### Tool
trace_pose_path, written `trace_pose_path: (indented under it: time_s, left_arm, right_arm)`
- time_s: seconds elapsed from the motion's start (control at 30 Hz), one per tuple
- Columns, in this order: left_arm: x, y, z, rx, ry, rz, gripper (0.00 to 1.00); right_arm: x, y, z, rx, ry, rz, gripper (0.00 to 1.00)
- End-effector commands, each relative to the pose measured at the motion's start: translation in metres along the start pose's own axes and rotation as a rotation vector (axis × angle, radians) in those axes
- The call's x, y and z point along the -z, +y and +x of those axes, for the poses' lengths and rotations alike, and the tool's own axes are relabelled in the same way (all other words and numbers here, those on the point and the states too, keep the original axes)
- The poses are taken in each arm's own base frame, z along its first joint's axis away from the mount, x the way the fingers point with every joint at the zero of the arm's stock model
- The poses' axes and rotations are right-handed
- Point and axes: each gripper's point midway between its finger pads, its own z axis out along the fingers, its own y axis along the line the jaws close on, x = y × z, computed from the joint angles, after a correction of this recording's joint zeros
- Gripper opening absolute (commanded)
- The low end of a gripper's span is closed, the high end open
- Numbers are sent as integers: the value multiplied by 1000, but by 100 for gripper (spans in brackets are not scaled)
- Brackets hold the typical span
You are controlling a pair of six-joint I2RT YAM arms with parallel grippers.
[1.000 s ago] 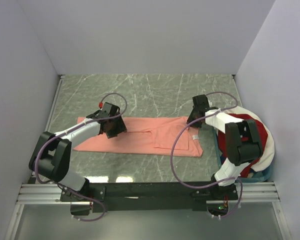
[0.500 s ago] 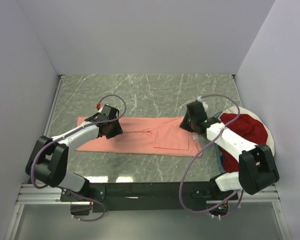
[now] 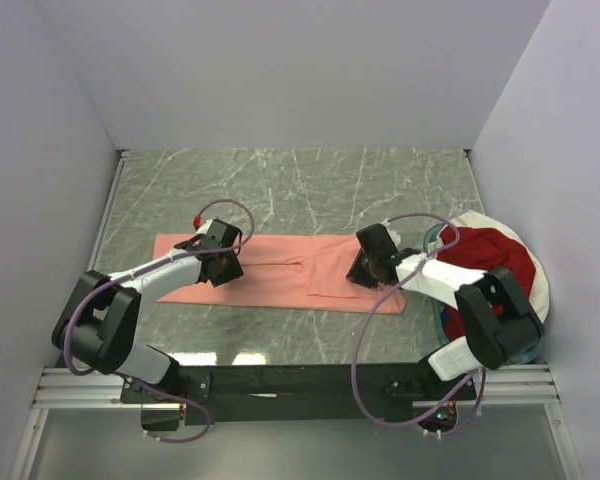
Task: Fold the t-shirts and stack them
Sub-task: Fold the tshirt
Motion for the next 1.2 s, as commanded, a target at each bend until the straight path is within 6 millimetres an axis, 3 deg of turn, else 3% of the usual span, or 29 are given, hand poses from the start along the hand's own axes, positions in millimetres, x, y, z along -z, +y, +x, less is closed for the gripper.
trace_pose_path:
  time_s: [0.0,0.27,0.3,0.37,0.43,0.47,0.5,0.57,0.7,0.83,0.87,0.9,0.93,0.97,1.03,1.17]
  left_arm:
    - [-5,-2,6,23,-9,-11,41]
    - [-3,-10,31,35,25,-25,41]
    - [-2,-14,34,53,32,-16,41]
    - [-2,-19,37,78,39,2,41]
    - [-2,-30,42,113,61,32,41]
    - [-2,-36,43,125,69,50,41]
    - [-5,-43,46,145,81,65,41]
    - [-4,-61,50,170,108,99,41]
    - [-15,-86,62,196,164,101,42]
    - [-19,-125,73,222,232,167,42]
    - [-17,-136,79,226,257,184,42]
    - [-24,-140,87,218,276,177,42]
    - [-21,-157,82,218,269,208,42]
    - [-19,-166,90,206,297,218,42]
    - [-20,-188,95,193,315,243,42]
    - [-14,-226,124,157,390,305,42]
  right_arm:
    - [-7,18,-27,20,-40,2,30]
    - [-34,6,-31,84,55,116,29]
    - [-33,14,-41,88,41,109,29]
    - [-38,10,-46,114,63,138,29]
    - [-40,24,-67,144,46,130,29]
    - [-46,18,-65,160,81,170,29]
    - [-46,35,-84,184,52,149,29]
    - [-52,47,-102,199,49,169,29]
    - [-70,65,-121,235,63,172,29]
    - [-99,78,-128,271,121,160,29]
    - [-98,92,-142,279,101,135,29]
    - [-102,95,-148,292,97,132,29]
    - [-117,89,-146,299,117,156,29]
    - [-114,101,-160,305,99,141,29]
    - [-130,97,-164,315,117,150,29]
    - [-137,121,-189,335,80,55,30]
